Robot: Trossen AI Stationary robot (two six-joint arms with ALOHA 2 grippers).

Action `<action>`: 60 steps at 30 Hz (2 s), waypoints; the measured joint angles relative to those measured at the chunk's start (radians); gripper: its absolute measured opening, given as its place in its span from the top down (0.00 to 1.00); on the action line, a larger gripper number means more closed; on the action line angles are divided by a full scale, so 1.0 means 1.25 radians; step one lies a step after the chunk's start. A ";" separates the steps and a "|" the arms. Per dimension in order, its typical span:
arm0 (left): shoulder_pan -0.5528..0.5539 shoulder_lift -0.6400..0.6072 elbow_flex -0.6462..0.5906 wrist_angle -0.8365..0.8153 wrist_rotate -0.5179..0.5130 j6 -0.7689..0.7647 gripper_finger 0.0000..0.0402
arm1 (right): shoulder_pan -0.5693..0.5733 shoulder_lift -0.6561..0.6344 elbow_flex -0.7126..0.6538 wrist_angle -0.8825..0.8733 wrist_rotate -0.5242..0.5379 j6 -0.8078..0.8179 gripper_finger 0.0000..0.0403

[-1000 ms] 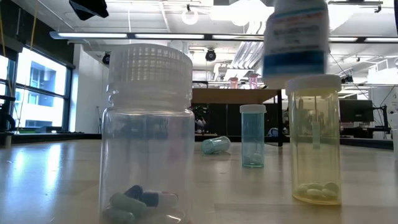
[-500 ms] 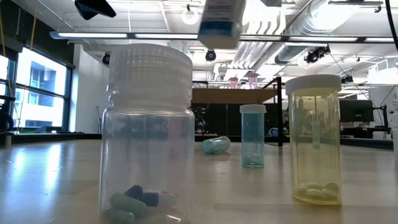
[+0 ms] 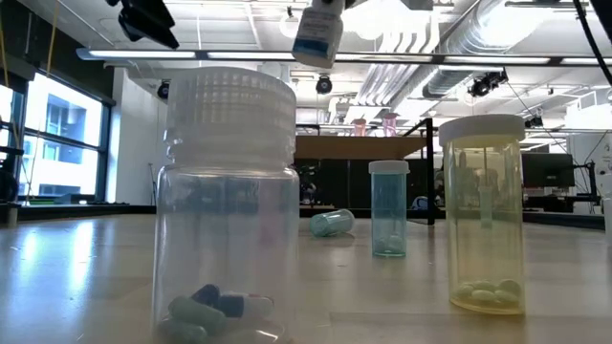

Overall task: Pick and place medicine bottles onto shelf by color
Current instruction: Put the white pill bottle on the shelf

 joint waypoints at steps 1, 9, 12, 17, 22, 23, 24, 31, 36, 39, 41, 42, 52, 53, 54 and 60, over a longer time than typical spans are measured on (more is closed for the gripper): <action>0.011 0.000 0.000 0.000 0.000 0.006 0.43 | -0.016 0.000 0.007 -0.005 0.000 -0.022 0.61; 0.113 0.001 0.000 0.005 0.022 0.039 0.43 | -0.144 0.000 0.030 -0.003 -0.005 -0.199 0.61; 0.153 0.001 0.000 0.013 0.041 0.039 0.43 | -0.191 0.000 0.029 0.003 -0.007 -0.264 0.61; 0.207 0.001 0.000 0.018 0.043 0.047 0.43 | -0.266 0.000 0.029 0.019 -0.014 -0.350 0.61; 0.255 0.001 0.000 0.018 0.043 0.053 0.43 | -0.338 0.000 0.029 0.024 -0.042 -0.420 0.61; 0.262 0.001 0.000 0.018 0.043 0.053 0.43 | -0.351 0.000 0.029 0.025 -0.047 -0.432 0.61; 0.269 0.001 0.000 0.018 0.043 0.053 0.43 | -0.364 0.000 0.029 0.029 -0.050 -0.444 0.61; 0.318 0.002 0.000 0.019 0.042 0.050 0.43 | -0.445 0.002 0.029 0.030 -0.174 -0.527 0.61; 0.341 0.003 0.000 0.019 0.043 0.038 0.43 | -0.489 0.012 0.029 0.023 -0.222 -0.603 0.61; 0.349 0.003 0.000 0.019 0.044 0.031 0.43 | -0.508 0.031 0.029 0.017 -0.253 -0.621 0.61; 0.354 0.003 0.000 0.019 0.046 0.030 0.43 | -0.515 0.041 0.029 -0.020 -0.261 -0.621 0.61; 0.356 0.003 0.000 0.019 0.046 0.030 0.43 | -0.516 0.043 0.029 -0.033 -0.262 -0.620 0.61; 0.358 0.003 0.000 0.019 0.045 0.030 0.43 | -0.503 0.059 0.029 -0.044 -0.267 -0.635 0.61; 0.358 0.003 0.000 0.019 0.045 0.030 0.43 | -0.500 0.065 0.029 -0.056 -0.267 -0.634 0.61; 0.358 0.003 0.000 0.019 0.045 0.030 0.43 | -0.497 0.070 0.029 -0.067 -0.267 -0.635 0.61; 0.358 0.003 0.000 0.019 0.044 0.032 0.43 | -0.477 0.082 0.029 -0.083 -0.268 -0.635 0.61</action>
